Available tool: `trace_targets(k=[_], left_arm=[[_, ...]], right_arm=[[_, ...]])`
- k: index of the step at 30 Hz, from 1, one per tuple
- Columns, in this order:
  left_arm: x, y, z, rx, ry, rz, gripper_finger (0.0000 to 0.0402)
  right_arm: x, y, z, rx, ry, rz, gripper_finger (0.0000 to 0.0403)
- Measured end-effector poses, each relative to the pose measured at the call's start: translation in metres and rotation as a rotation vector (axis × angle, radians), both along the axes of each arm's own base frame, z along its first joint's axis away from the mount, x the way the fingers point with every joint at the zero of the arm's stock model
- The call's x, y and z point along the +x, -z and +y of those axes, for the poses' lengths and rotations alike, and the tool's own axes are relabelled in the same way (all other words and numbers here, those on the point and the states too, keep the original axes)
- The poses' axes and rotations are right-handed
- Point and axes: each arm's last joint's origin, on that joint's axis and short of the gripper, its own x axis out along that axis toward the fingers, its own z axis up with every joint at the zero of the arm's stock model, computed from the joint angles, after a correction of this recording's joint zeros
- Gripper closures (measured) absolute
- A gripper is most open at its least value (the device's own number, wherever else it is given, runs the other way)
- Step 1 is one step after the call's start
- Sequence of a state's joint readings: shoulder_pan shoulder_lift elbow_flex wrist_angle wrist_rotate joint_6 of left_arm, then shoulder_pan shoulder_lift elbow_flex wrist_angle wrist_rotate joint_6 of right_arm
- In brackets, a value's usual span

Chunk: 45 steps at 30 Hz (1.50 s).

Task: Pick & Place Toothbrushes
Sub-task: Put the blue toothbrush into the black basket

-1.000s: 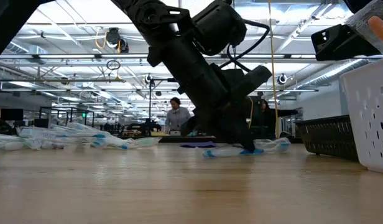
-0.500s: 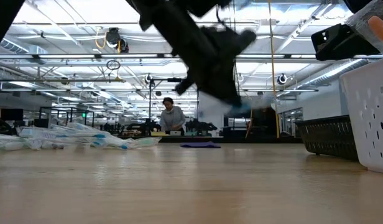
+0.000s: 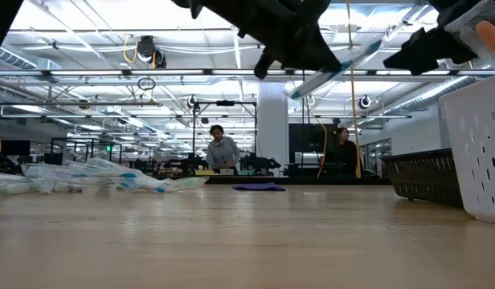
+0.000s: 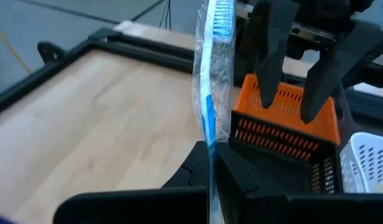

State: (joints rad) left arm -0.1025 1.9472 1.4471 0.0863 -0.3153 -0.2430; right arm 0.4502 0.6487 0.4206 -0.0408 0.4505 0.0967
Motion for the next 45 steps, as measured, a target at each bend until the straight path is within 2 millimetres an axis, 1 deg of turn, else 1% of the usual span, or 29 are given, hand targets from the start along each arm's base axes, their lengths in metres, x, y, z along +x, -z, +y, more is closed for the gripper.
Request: trace_targets(k=[8,12,14,18,24,26,27,28,30,31,32,39,45], left_arm=[[0.003,-0.009,-0.01,0.077,0.081,-0.075,0.0401],[0.003,-0.011,-0.014,0.104,0.099,-0.09,0.0401],[0.003,-0.011,-0.015,0.109,0.103,-0.091,0.0401],[0.003,-0.011,-0.015,0.125,0.099,-0.093,0.0401],[0.003,-0.012,-0.014,0.129,0.099,-0.101,0.0401],[0.003,-0.012,-0.014,0.129,0.1,-0.099,0.0401],[0.003,-0.012,-0.014,0.129,0.099,-0.099,0.0401],[0.003,-0.012,-0.014,0.129,0.099,-0.099,0.0401],[0.003,-0.012,-0.014,0.13,0.096,-0.098,0.0401],[0.003,-0.012,-0.014,0.133,0.096,-0.096,0.0401],[0.003,-0.012,-0.013,0.134,0.095,-0.097,0.04],[0.003,-0.011,-0.01,0.129,0.085,-0.091,0.0367],[0.003,-0.011,-0.01,0.138,0.092,-0.09,0.0313]], right_arm=[[0.005,-0.004,-0.01,0.028,0.097,-0.049,0.0277],[0.008,-0.011,-0.015,0.037,0.126,-0.115,0.0277],[0.009,-0.014,-0.016,0.035,0.121,-0.143,0.0277],[0.011,-0.02,-0.017,0.068,0.056,-0.2,0.0277],[0.013,-0.025,-0.021,0.053,0.075,-0.248,0.0278],[0.013,-0.025,-0.022,0.046,0.083,-0.249,0.0289],[0.013,-0.025,-0.023,0.039,0.084,-0.248,0.0301],[0.013,-0.025,-0.023,0.034,0.086,-0.247,0.0318],[0.013,-0.025,-0.023,0.022,0.081,-0.247,0.0366],[0.013,-0.025,-0.023,0.01,0.071,-0.247,0.0382],[0.013,-0.025,-0.023,0.002,0.065,-0.248,0.0388],[0.013,-0.025,-0.023,-0.016,0.073,-0.243,0.0393],[0.013,-0.024,-0.023,-0.026,0.077,-0.228,0.0393]])
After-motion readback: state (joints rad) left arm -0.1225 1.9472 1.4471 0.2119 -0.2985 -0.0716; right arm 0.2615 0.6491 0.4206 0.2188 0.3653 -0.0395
